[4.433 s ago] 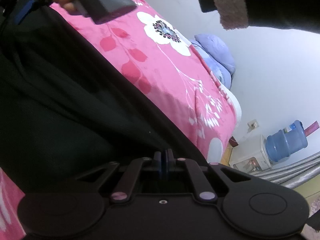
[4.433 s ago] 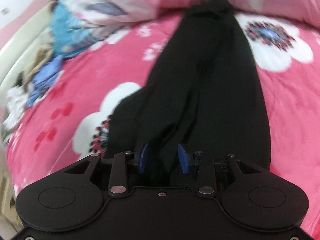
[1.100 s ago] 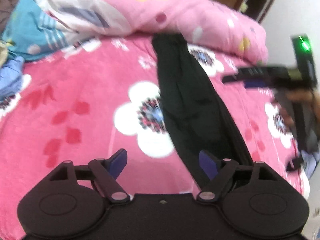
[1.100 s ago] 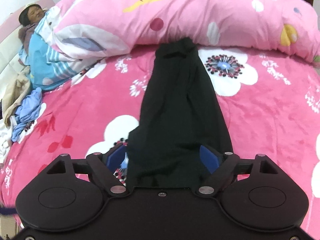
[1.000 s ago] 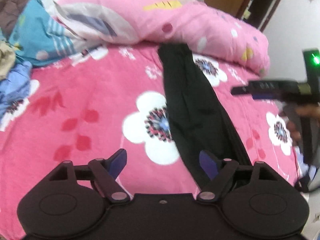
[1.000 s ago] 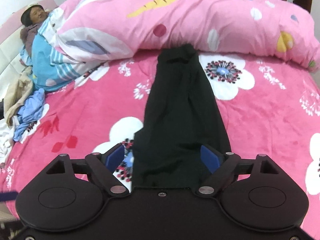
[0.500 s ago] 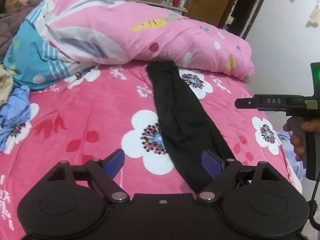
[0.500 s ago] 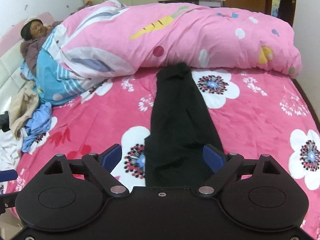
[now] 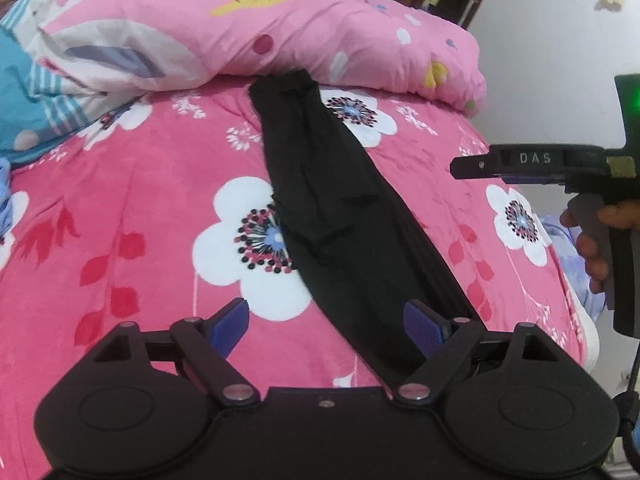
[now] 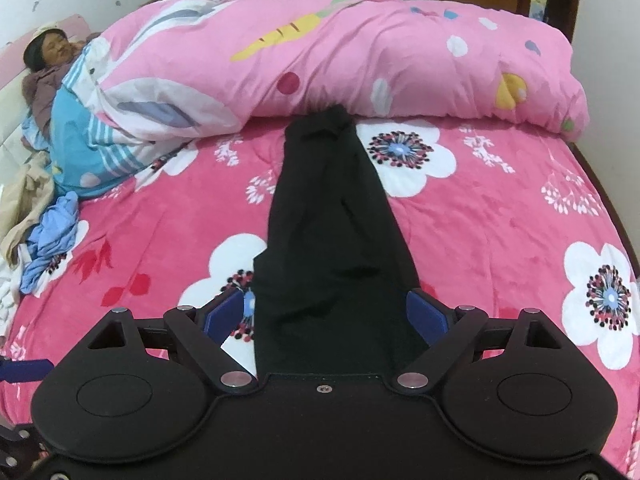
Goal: Fold clothes
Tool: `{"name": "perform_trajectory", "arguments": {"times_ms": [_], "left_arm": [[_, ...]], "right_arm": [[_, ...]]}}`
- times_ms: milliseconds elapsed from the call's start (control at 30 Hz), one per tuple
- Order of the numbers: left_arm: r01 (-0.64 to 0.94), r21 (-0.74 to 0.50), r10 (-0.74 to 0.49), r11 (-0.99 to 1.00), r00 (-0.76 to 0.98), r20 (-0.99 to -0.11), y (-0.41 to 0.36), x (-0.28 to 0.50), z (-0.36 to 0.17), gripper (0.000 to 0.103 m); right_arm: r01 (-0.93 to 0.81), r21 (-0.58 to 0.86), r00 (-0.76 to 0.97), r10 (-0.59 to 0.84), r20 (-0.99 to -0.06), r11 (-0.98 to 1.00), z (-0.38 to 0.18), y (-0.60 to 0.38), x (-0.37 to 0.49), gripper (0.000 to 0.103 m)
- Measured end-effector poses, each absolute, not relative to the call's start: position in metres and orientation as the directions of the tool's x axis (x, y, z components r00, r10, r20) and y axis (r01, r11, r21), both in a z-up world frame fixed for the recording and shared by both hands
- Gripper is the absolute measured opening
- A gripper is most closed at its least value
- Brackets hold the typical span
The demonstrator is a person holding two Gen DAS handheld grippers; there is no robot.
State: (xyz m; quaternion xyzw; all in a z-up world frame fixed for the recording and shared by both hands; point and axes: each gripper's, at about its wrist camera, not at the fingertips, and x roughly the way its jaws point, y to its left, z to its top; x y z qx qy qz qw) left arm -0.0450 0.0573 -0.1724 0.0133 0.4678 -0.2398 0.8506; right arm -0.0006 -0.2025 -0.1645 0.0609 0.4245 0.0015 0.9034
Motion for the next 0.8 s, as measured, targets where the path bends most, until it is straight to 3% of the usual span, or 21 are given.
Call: {"name": "perform_trajectory", "arguments": {"times_ms": [333,433,500,800], "left_arm": [[0.46,-0.159,-0.416,0.873,0.537,-0.734,0.073,-0.042,-0.095,0.085],[0.449,-0.151,-0.417,0.881,0.583,-0.697,0.086,-0.048,-0.06,0.088],[0.447,-0.148,-0.419,0.882,0.599,-0.682,0.087,-0.049,-0.047,0.091],[0.29,-0.103,-0.298,0.952,0.785,-0.543,0.099,-0.063,0.026,0.098]], "right_arm": [[0.042,0.102,0.709,0.042,-0.704,0.994,-0.098,-0.202,-0.028,0.09],[0.033,0.092,0.74,0.038,-0.671,0.995,-0.067,-0.196,-0.044,0.1],[0.03,0.085,0.76,0.032,-0.649,0.996,-0.047,-0.192,-0.054,0.102],[-0.002,0.114,0.848,0.062,-0.526,0.994,0.017,-0.176,-0.076,0.103]]}}
